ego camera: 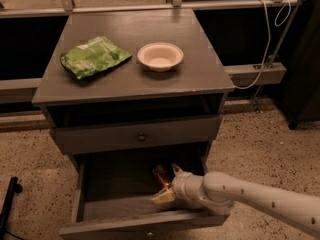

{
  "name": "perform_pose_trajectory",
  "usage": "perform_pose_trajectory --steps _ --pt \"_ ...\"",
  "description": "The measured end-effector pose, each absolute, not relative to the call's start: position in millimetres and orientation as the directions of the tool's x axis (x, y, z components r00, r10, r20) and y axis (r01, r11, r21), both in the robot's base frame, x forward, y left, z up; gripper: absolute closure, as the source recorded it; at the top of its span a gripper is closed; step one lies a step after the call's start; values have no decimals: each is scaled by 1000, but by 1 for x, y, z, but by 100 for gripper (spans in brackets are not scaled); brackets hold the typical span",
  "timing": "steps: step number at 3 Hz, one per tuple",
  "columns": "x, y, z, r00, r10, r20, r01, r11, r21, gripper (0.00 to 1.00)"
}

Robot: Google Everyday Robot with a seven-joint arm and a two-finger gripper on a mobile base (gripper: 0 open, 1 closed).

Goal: Pick coke can from middle drawer and place on counter

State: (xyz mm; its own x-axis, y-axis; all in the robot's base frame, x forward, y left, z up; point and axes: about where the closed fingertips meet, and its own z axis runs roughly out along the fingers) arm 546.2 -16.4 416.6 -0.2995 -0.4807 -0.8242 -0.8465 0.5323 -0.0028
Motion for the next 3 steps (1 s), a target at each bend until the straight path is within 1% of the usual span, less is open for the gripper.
perform_pose_trajectory --steps 2,3 --pt "566 -27 379 -360 -456 -814 -804 594 23 50" --pt "573 -30 391 -321 -423 -848 -806 591 11 74"
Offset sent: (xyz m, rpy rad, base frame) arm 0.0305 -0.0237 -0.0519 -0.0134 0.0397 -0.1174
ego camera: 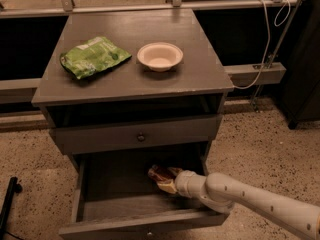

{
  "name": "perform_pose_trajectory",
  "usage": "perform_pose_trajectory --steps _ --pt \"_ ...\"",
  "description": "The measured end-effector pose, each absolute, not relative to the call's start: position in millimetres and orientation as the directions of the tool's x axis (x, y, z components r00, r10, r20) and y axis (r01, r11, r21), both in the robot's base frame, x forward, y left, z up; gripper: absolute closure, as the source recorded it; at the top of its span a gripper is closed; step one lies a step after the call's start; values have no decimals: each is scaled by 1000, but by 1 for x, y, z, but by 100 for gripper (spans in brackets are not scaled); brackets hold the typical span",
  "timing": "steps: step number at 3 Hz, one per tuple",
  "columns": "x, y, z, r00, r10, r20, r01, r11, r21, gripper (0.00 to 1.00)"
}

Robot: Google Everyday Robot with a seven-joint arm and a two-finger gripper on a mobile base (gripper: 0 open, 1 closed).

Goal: Pick coke can from middle drawer and place on counter

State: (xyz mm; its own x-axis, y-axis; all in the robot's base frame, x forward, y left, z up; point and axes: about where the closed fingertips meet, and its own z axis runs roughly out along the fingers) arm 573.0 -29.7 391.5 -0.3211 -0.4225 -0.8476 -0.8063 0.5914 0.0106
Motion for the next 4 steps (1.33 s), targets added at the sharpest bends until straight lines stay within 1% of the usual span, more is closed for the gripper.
perform_pose_trajectory --steps 1,2,3,4 --pt "572 -30 431 -224 -392 -892 -827 561 -38 96" --pt "555 -31 499 -56 -378 -924 -857 494 -150 100" --pt "513 -42 592 220 -505 -835 -809 384 -446 100" --pt "487 -52 641 390 -584 -712 -757 238 -609 100"
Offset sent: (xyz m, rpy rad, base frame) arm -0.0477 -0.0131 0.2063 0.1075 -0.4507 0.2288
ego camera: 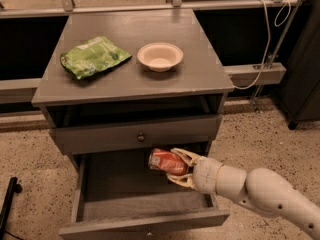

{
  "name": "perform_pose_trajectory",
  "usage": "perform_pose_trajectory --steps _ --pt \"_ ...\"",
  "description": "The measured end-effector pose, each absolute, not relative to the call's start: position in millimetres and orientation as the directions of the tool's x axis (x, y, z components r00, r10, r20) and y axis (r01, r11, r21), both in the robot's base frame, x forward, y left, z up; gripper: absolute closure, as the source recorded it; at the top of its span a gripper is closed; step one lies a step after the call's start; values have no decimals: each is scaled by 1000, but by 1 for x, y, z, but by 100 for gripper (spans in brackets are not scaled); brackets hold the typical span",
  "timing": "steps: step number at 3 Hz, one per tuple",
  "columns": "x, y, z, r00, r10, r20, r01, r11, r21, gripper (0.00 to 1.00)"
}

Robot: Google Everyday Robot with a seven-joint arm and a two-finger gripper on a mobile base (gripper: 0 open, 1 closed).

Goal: Pick coke can from middle drawer and place on counter

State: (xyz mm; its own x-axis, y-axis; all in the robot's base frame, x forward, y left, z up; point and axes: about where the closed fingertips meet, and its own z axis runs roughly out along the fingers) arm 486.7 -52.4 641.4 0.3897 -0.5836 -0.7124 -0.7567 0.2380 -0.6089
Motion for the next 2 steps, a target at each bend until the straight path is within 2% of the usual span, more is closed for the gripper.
perform_pose_trajectory --steps 1,2 --pt "483 -78 695 520 -619 -589 -701 85 -708 100" --pt "496 -115 756 595 -626 -505 -642 8 -767 100"
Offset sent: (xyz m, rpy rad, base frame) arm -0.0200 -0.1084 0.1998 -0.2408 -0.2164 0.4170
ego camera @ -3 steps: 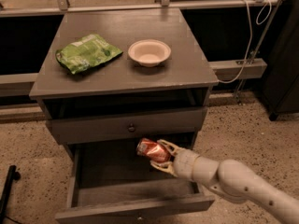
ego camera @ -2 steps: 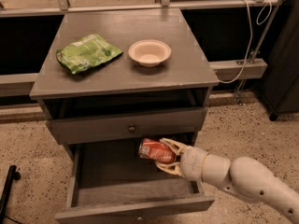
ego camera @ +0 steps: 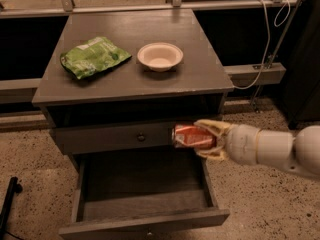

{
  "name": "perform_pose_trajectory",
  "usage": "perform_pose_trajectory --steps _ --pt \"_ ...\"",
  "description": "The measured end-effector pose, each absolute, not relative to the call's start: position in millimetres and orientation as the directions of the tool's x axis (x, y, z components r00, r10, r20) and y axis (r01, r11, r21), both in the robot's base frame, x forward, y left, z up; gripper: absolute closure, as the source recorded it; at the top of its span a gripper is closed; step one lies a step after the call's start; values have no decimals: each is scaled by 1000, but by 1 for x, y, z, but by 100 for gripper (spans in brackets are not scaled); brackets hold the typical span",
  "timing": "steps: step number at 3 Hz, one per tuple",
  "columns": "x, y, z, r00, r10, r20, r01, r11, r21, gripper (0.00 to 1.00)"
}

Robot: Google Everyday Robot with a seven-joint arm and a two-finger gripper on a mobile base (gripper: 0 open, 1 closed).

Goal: Pick coke can from middle drawer and place on counter

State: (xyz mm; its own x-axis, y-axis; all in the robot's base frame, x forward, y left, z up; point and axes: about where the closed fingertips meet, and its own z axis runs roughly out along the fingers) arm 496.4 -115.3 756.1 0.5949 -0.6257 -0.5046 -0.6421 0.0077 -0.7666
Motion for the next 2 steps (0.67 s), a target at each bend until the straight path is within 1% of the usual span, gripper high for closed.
perform_pose_trajectory --steps 1,2 --pt "504 -138 808 648 -590 -482 -618 -38 -785 100" --pt "518 -144 843 655 -567 -499 -627 -40 -778 100"
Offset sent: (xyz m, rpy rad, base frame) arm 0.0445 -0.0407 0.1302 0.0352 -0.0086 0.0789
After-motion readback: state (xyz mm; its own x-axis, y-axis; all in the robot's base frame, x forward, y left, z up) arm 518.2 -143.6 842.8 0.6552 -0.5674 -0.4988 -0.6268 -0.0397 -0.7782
